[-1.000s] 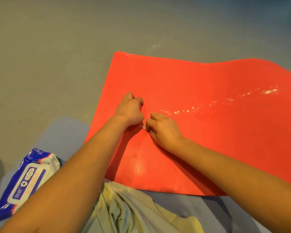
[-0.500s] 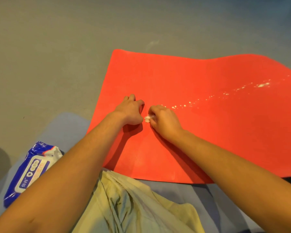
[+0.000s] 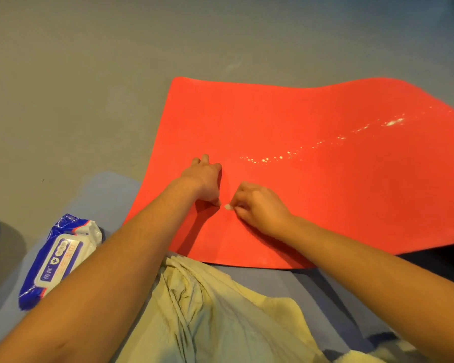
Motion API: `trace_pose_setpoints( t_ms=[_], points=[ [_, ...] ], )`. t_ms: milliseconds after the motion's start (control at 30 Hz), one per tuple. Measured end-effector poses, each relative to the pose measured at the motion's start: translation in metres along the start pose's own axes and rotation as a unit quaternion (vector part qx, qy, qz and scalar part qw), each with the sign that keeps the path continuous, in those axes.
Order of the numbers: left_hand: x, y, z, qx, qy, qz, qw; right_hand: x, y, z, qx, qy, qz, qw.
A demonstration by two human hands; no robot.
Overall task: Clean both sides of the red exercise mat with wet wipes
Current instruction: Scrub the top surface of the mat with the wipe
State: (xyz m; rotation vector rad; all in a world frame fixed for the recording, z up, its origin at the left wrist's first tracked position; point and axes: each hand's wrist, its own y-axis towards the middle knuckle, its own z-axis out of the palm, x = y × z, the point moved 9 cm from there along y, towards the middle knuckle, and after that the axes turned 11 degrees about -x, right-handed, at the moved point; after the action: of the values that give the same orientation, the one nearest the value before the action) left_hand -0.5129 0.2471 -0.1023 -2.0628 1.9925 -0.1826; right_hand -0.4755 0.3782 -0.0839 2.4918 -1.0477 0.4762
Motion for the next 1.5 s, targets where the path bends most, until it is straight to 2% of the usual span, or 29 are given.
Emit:
trace_pose_setpoints(
  t_ms=[100,167,267,367,467,567,667,733,800,900,1000,1133,1233,1333,1500],
  points=[
    [0.0,-0.003,0.003,-0.003,-0.026,0.004,1.0,-0.012,0.009,-0.002,-0.046,-0.033,0.063,0.996],
    [0.0,-0.003,0.004,-0.004,-0.037,0.017,0.999,0.0,-0.004,-0.002,-0.048,-0.019,0.061,0.997],
    [0.0,-0.001,0.003,0.001,-0.029,0.019,0.999,0.025,-0.043,-0.004,-0.019,0.025,0.012,0.999],
    [0.0,0.002,0.0,0.003,-0.02,0.017,1.0,0.05,-0.087,-0.004,0.046,0.056,-0.07,0.995],
    [0.0,0.007,-0.004,-0.018,-0.047,0.013,0.999,0.049,-0.088,-0.002,0.077,0.057,-0.1,0.99],
    [0.001,0.01,-0.006,-0.042,-0.064,0.008,0.997,0.027,-0.051,-0.001,0.032,0.042,-0.058,0.997],
    [0.003,0.011,-0.004,-0.058,-0.074,0.004,0.996,0.001,-0.017,-0.005,-0.041,0.004,0.019,0.999],
    [0.004,0.012,-0.003,-0.067,-0.087,0.0,0.994,-0.005,-0.013,-0.007,-0.058,-0.003,0.061,0.996],
    [0.005,0.015,-0.002,-0.073,-0.1,0.002,0.992,0.003,-0.025,-0.006,-0.055,0.002,0.056,0.997],
    [0.003,0.025,-0.001,-0.072,-0.113,0.023,0.991,0.025,-0.055,-0.005,-0.016,0.016,0.002,1.0],
    [0.004,0.034,-0.01,-0.098,-0.117,0.022,0.988,0.036,-0.065,-0.002,0.016,-0.018,-0.043,0.999],
    [0.005,0.04,-0.012,-0.126,-0.109,0.013,0.986,0.006,-0.02,0.0,-0.022,-0.033,0.008,0.999],
    [0.005,0.04,-0.01,-0.139,-0.103,0.016,0.985,-0.028,0.031,-0.005,-0.068,-0.076,0.071,0.992],
    [0.005,0.039,-0.008,-0.134,-0.087,0.016,0.987,-0.043,0.064,-0.01,-0.079,-0.118,0.109,0.984],
    [0.008,0.047,-0.009,-0.114,-0.078,0.032,0.99,-0.029,0.038,-0.008,-0.08,-0.104,0.116,0.985]
  ],
)
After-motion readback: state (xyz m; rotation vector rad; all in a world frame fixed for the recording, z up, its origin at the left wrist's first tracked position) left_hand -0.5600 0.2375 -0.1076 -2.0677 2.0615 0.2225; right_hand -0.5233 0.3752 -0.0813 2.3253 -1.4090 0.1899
